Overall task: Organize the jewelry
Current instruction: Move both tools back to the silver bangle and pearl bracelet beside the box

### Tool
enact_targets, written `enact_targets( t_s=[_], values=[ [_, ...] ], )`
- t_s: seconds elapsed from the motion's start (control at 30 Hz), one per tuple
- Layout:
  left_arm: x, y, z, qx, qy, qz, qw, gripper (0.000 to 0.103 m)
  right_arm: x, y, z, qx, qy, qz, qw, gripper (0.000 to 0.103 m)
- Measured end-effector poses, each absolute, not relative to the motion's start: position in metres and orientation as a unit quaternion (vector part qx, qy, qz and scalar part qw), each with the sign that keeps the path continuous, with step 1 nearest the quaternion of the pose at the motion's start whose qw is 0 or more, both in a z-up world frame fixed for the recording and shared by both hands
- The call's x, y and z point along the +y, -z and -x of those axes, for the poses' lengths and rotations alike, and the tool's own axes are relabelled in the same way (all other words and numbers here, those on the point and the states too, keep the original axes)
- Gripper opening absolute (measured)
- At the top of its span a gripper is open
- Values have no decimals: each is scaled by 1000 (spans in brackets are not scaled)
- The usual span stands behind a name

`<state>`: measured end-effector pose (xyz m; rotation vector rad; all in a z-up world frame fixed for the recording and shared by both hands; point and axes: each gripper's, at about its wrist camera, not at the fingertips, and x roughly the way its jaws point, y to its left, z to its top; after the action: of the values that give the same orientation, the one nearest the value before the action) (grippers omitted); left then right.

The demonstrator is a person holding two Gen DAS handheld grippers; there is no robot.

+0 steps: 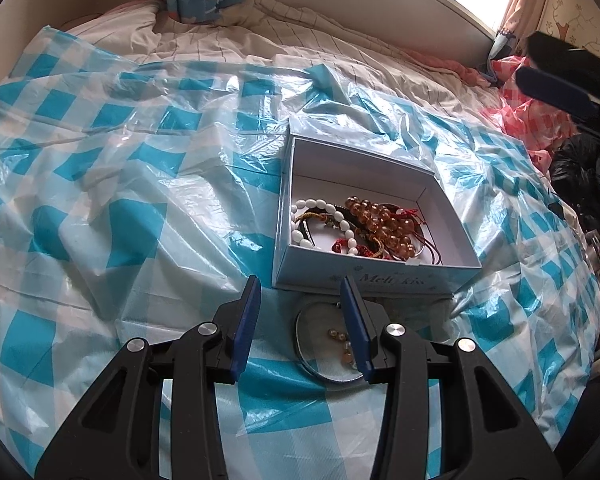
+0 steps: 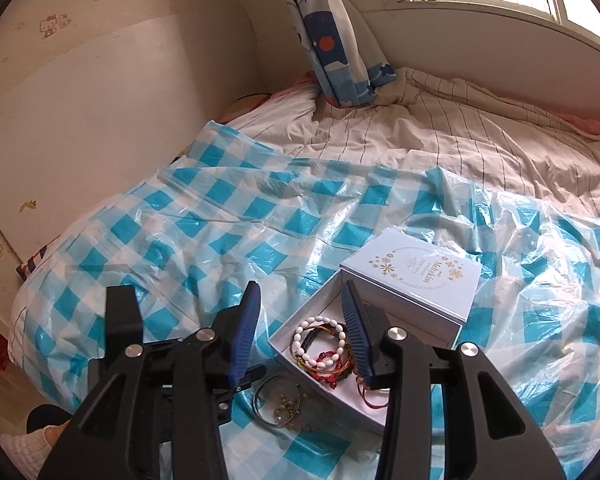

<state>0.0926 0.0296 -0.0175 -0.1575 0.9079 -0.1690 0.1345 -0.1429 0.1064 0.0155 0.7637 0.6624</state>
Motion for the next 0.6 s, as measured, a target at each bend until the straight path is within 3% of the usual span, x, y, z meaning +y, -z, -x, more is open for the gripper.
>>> enact_targets(
  t_s=[0.6],
  values=[
    [22, 35, -89, 458, 82, 56, 883, 39, -160, -82, -93, 406, -308, 4, 860, 45]
  ],
)
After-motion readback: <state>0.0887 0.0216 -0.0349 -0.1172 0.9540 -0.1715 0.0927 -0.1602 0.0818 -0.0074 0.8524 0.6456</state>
